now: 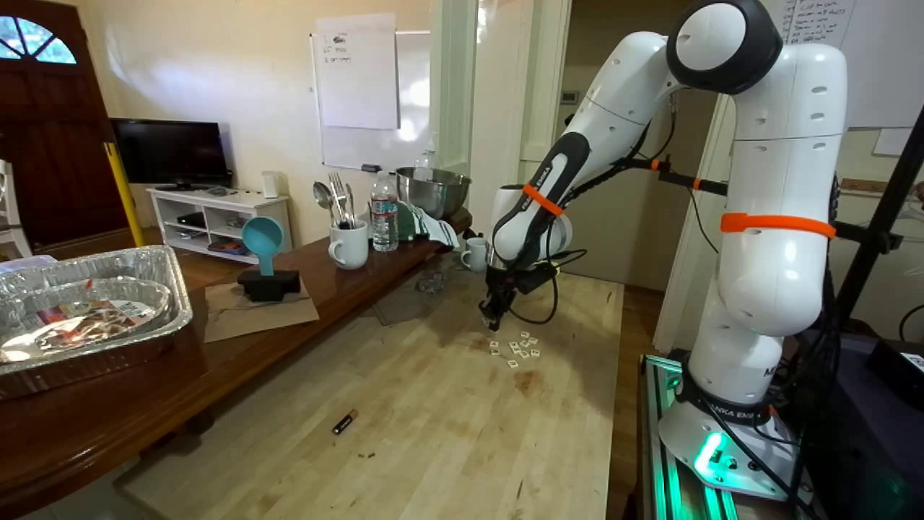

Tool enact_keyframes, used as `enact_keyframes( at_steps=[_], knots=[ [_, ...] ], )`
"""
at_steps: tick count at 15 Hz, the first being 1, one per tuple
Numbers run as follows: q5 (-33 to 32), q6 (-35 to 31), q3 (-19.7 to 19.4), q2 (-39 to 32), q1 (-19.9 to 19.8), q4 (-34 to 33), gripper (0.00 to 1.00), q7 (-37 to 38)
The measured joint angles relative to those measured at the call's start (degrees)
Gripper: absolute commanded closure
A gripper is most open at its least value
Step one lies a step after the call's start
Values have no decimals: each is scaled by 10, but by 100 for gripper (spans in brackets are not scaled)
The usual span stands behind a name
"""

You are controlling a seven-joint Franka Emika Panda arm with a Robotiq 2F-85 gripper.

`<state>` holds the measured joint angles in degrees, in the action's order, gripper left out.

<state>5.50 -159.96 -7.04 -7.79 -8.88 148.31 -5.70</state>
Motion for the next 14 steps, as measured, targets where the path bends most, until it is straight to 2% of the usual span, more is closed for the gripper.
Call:
enact_keyframes(
  at_steps=[6,14],
  knots=[
    [19,0,0,-1,0,-1,100,55],
    [44,0,0,-2,0,-3,100,85]
  ],
)
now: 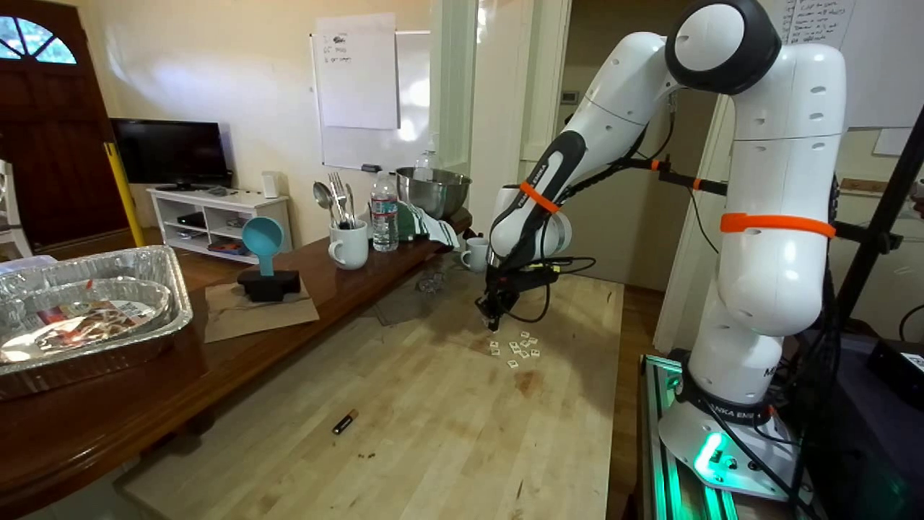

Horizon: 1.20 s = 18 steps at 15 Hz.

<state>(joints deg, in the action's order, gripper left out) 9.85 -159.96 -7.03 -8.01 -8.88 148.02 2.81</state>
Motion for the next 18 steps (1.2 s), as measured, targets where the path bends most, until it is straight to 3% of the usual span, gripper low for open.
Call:
enact_keyframes(
  at_steps=[18],
  knots=[
    [1,0,-1,-5,0,-8,100,57]
  ],
)
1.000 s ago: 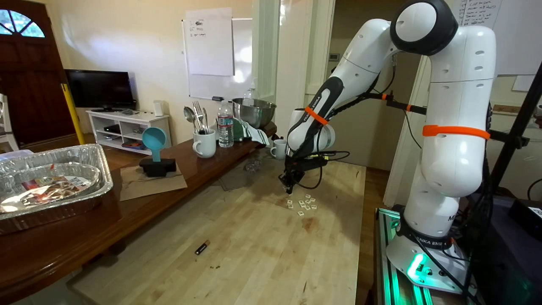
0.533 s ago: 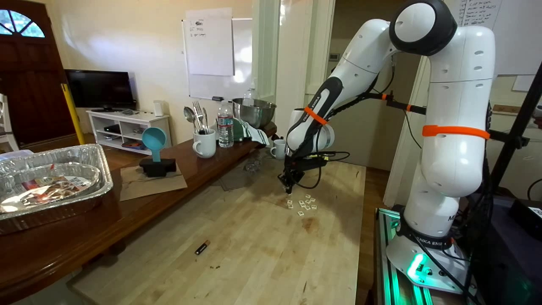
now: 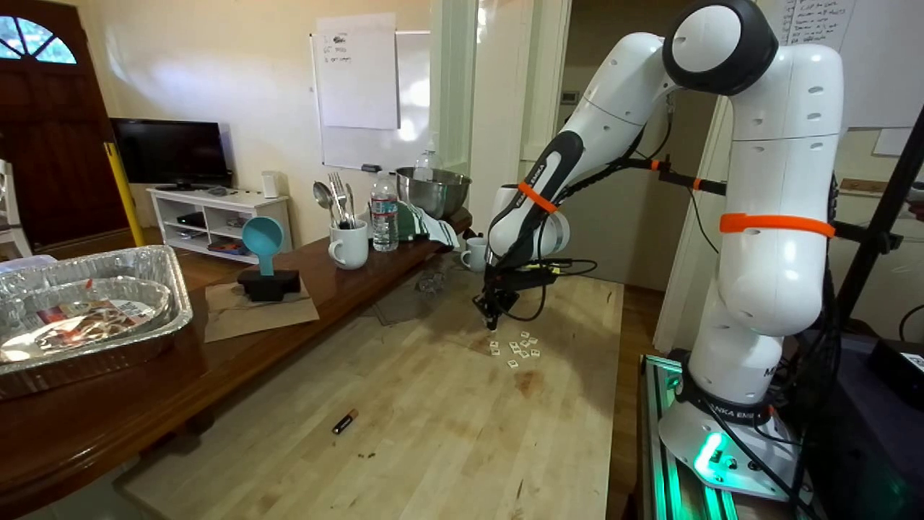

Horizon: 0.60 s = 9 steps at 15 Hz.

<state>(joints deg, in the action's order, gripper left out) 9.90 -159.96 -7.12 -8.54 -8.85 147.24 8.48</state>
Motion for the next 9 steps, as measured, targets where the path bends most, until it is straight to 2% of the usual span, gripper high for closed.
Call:
enact_keyframes(
  at_steps=[9],
  knots=[
    [0,0,-4,-2,0,-3,100,28]
  ],
)
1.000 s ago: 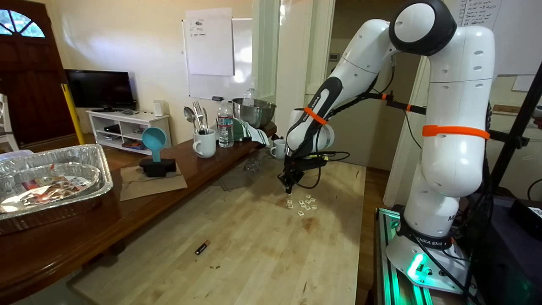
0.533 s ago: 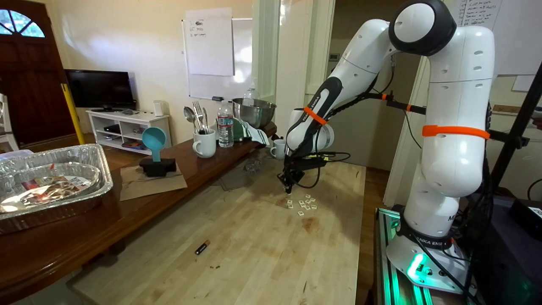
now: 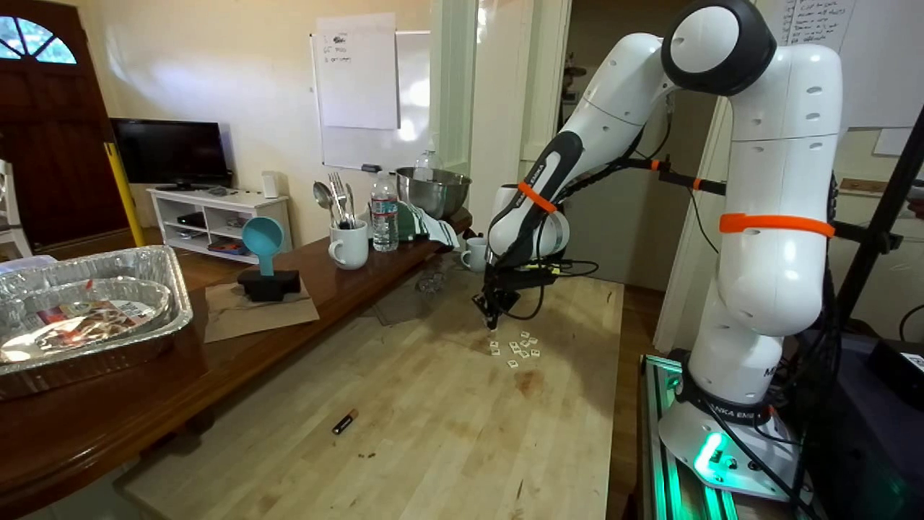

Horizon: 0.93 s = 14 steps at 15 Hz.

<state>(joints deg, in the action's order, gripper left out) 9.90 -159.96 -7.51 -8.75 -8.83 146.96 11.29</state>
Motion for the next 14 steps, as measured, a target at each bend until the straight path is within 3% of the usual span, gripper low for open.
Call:
enact_keyframes(
  at_steps=[14],
  knots=[
    [-4,0,0,4,7,6,100,0]
  ],
)
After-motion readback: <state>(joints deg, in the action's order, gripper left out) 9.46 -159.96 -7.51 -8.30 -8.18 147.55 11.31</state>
